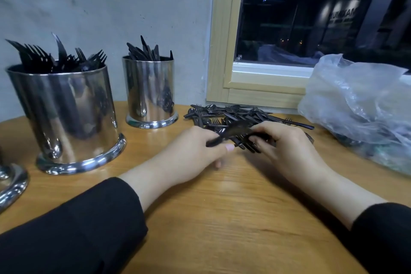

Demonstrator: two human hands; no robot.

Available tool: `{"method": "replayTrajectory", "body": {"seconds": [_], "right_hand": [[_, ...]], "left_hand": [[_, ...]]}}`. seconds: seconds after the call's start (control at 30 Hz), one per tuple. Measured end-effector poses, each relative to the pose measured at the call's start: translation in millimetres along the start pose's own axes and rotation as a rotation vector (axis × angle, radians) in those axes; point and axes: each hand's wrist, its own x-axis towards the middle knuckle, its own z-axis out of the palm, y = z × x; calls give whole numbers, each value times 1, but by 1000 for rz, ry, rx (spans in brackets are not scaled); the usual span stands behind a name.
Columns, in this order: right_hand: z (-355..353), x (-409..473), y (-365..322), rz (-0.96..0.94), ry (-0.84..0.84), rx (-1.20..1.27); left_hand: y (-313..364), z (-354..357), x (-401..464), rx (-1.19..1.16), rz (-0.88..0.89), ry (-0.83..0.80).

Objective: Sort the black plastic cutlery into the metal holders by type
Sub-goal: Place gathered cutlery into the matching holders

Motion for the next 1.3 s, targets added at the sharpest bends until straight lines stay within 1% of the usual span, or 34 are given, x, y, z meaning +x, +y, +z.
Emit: {"method": "replayTrajectory", "body": {"seconds": [0.03, 0.13, 0.17, 0.23, 0.3, 0.37, 0.43, 0.47, 0.5, 0.53, 0.63, 0.67, 0.73, 0.83, 0.93, 1.03, 1.17, 1.3], "right_hand": [[3, 1, -4, 28, 13, 25], [9, 7, -10, 97, 34, 126], [11, 9, -12, 125, 43, 165], [16, 15, -14, 182, 66, 241], [22, 21, -16, 244, 69, 328], [28, 28, -21, 286, 115, 381], [35, 34, -25, 347, 238, 475], [38, 36, -27, 372, 270, 486], [42, 37, -30, 364, 252, 447], [47, 37, -33, 331, 171, 353], [64, 33, -42, 187, -215, 10], [68, 32, -44, 164, -310, -71], [69, 31, -47, 190, -385, -123], [61, 27, -45, 267, -360, -108], [49, 22, -45, 321, -378, -104], [43, 19, -46, 397, -350, -26], [45, 16, -41, 445, -214, 111], [46, 16, -44, 476, -7, 417]], "left_hand": [[1, 0, 0, 35, 38, 3], [0, -9, 6, 128, 92, 160], [-1, -14, 7, 175, 91, 175], [-5, -22, 8, 298, 70, 134], [-10, -27, 8, 354, 44, 102], [-13, -31, 9, 321, 22, 121], [-17, -35, 11, 217, -5, 214], [-20, -38, 12, 167, -24, 280], [-24, -40, 13, 120, -46, 345], [-29, -40, 14, 66, -72, 398], [-37, -37, 15, -64, -144, 477], [-38, -36, 16, -81, -156, 489], [-37, -32, 16, -105, -165, 505], [-33, -28, 15, -156, -163, 512], [-26, -23, 11, -225, -155, 475], [-24, -19, 11, -288, -162, 456], [-24, -17, 11, -433, -212, 477], [-22, -15, 11, -558, -250, 442]]}}
